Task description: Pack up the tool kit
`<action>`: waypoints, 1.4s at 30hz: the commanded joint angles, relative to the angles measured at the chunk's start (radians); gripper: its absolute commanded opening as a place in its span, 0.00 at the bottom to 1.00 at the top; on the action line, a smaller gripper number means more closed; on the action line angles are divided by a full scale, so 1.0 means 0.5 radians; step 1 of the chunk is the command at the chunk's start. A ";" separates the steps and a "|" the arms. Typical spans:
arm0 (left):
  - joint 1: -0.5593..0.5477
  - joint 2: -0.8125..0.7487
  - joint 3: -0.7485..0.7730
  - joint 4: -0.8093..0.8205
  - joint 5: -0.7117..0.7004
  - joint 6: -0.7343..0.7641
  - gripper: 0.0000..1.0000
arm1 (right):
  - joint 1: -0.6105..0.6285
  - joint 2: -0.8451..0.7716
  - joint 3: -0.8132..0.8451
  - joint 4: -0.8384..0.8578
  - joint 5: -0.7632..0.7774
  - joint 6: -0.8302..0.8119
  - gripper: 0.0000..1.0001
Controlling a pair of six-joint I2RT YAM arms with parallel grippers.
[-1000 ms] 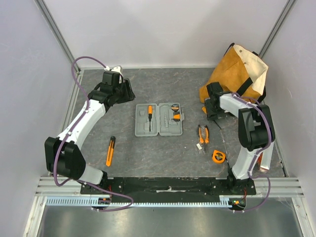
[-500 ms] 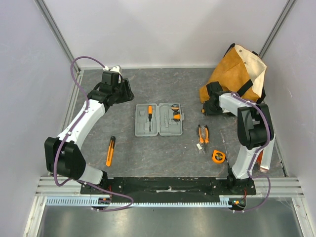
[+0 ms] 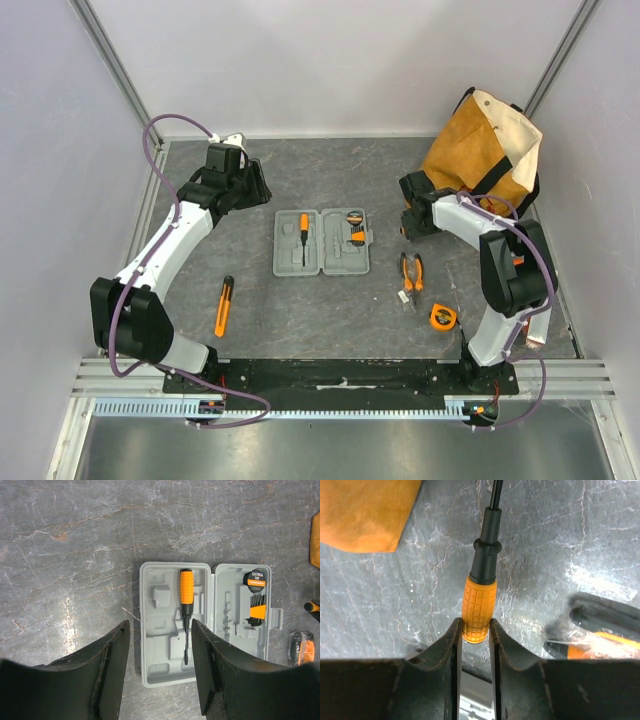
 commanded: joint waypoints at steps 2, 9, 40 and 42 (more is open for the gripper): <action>0.010 -0.008 -0.005 0.030 -0.007 -0.020 0.58 | 0.065 -0.232 -0.041 -0.087 0.277 -0.030 0.17; 0.010 0.004 0.001 0.033 0.012 -0.029 0.58 | 0.126 -0.428 -0.087 -0.200 0.468 -0.006 0.18; 0.010 0.050 0.026 0.039 0.239 -0.063 0.58 | 0.740 -0.429 0.100 0.490 -0.096 -1.460 0.00; 0.013 0.053 0.026 0.036 0.269 -0.063 0.58 | 0.743 -0.322 0.118 0.575 -0.368 -1.600 0.00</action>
